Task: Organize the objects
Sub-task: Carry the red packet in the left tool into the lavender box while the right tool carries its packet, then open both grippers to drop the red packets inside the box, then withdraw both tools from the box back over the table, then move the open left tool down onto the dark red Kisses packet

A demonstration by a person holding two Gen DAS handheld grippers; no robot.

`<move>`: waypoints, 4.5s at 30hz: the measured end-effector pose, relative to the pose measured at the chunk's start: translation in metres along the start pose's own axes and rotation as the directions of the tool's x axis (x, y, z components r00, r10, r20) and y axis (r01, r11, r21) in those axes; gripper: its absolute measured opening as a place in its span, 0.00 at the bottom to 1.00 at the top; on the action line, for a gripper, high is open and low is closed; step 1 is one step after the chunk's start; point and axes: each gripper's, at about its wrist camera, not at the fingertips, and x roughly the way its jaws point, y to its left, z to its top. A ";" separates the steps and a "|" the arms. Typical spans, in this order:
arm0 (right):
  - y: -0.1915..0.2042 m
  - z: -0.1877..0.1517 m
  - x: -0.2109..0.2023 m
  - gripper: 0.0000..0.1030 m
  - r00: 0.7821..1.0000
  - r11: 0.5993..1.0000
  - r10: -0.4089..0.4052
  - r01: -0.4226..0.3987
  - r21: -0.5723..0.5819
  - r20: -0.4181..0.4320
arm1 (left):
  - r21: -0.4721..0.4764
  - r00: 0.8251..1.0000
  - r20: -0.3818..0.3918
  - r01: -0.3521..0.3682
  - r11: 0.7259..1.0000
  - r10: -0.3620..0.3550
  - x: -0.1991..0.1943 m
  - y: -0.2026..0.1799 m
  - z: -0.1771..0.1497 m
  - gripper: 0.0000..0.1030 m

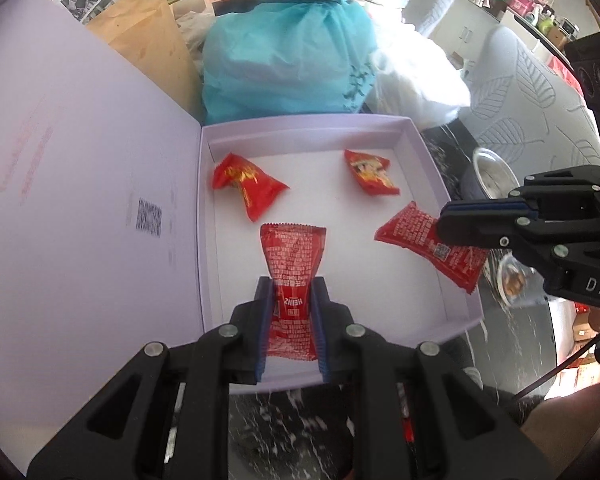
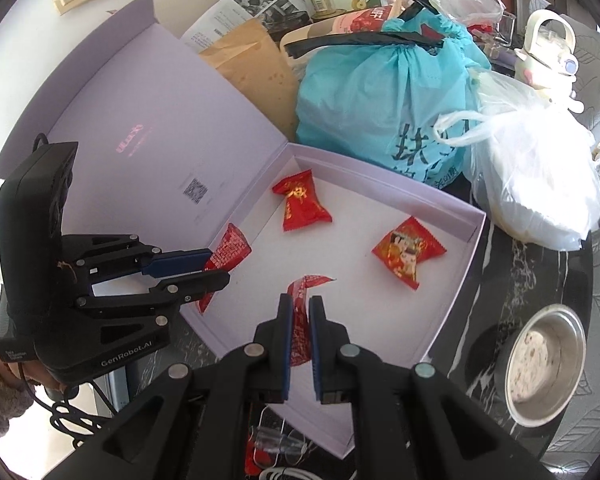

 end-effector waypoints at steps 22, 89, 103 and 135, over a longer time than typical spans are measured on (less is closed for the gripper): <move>-0.032 0.020 0.046 0.08 0.994 0.994 -0.101 0.102 0.043 -0.030 | -0.012 0.997 -0.062 -0.050 0.999 0.049 0.059 0.012 0.029 0.18; 0.042 -0.106 -0.134 0.42 0.974 0.974 -0.192 0.204 -0.101 0.116 | -0.201 0.959 0.153 -0.205 0.958 0.238 -0.143 -0.046 -0.064 0.68; 0.052 -0.159 -0.136 0.42 0.985 0.977 -0.146 0.158 -0.145 0.094 | -0.244 0.972 0.089 -0.189 0.951 0.217 -0.139 -0.066 -0.125 0.68; 0.025 -0.244 -0.051 0.73 0.997 0.991 -0.071 0.071 -0.110 0.005 | -0.188 0.996 -0.029 -0.089 0.978 0.085 -0.064 -0.074 -0.209 0.68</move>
